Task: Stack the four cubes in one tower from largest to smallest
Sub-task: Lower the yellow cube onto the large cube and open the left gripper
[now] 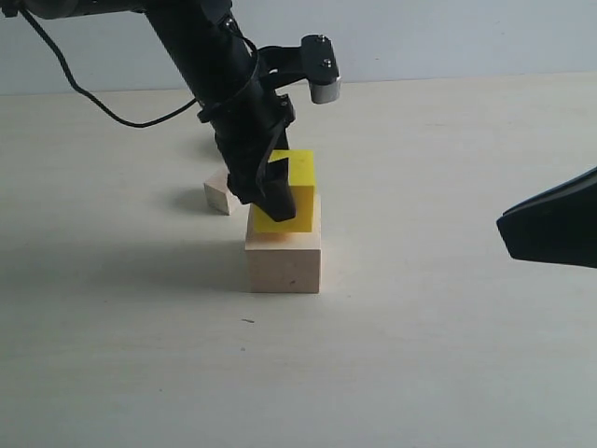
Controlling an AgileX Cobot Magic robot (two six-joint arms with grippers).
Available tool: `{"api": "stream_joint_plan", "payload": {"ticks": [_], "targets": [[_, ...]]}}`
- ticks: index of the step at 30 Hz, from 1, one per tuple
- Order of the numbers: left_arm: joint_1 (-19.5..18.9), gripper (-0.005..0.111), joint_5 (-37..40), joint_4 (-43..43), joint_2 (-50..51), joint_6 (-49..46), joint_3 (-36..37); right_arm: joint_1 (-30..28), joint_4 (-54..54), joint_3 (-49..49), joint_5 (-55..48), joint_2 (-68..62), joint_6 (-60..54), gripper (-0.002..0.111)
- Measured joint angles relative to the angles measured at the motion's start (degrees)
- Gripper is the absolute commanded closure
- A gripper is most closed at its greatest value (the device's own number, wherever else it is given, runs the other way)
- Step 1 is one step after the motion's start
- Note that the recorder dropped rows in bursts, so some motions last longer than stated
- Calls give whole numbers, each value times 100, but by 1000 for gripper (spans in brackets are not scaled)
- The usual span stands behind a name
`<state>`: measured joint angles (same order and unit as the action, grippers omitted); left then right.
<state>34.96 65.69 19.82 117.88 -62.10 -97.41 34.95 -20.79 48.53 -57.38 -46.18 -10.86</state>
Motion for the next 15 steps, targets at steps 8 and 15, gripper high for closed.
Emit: {"api": "stream_joint_plan", "payload": {"ticks": [8,15], "targets": [[0,60,105,-41,0,0,0,0,0,0,-11,0,0,108],[0,39,-3,-41,0,0,0,0,0,0,-11,0,12,108]]}}
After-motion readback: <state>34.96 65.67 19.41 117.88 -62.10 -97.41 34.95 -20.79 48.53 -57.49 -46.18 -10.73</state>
